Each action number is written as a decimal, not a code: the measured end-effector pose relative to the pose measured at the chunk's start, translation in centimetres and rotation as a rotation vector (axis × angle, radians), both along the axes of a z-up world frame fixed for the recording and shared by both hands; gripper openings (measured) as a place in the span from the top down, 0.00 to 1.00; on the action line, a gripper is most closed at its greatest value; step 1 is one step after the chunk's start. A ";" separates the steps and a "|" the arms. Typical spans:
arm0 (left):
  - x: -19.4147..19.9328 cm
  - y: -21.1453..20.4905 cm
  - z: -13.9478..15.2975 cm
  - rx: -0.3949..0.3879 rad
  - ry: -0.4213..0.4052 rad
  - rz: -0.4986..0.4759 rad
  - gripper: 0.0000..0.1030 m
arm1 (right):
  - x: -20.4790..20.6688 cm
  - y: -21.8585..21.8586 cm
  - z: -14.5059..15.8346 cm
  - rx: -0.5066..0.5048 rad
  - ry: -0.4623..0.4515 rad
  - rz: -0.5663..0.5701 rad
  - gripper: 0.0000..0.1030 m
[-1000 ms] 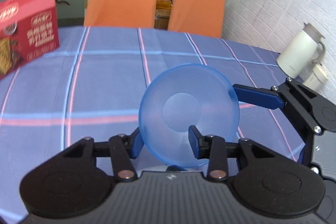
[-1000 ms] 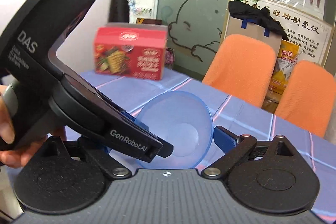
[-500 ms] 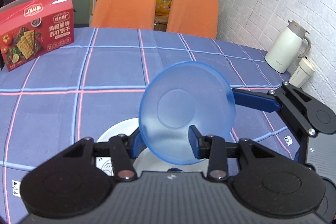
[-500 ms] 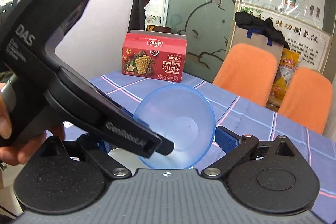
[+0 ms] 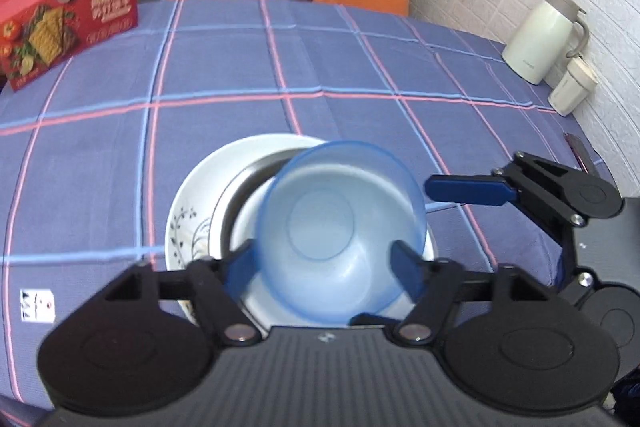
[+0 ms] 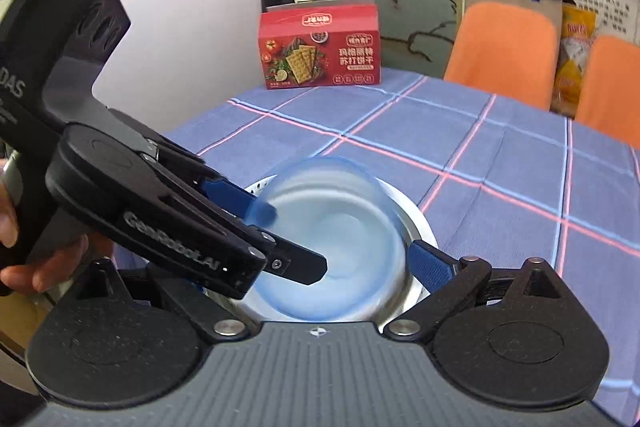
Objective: Organize plates and bowls
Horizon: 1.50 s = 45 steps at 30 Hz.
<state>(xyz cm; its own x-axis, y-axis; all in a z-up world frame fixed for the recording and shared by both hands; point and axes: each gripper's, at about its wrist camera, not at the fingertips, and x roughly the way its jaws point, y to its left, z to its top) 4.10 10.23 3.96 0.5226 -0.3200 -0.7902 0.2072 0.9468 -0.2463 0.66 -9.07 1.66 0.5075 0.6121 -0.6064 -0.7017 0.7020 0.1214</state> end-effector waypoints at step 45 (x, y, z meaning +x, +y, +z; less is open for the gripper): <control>-5.8 -4.1 2.5 0.156 -0.439 0.287 0.07 | -1.6 -9.7 -2.6 0.288 0.123 -0.611 0.16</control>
<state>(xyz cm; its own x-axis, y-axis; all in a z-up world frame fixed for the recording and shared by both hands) -1.73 6.14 6.51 0.8633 -0.0125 -0.5046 -0.0127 0.9988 -0.0465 -0.93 -18.77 -0.98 0.7509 0.3834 -0.5377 -0.1591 0.8952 0.4162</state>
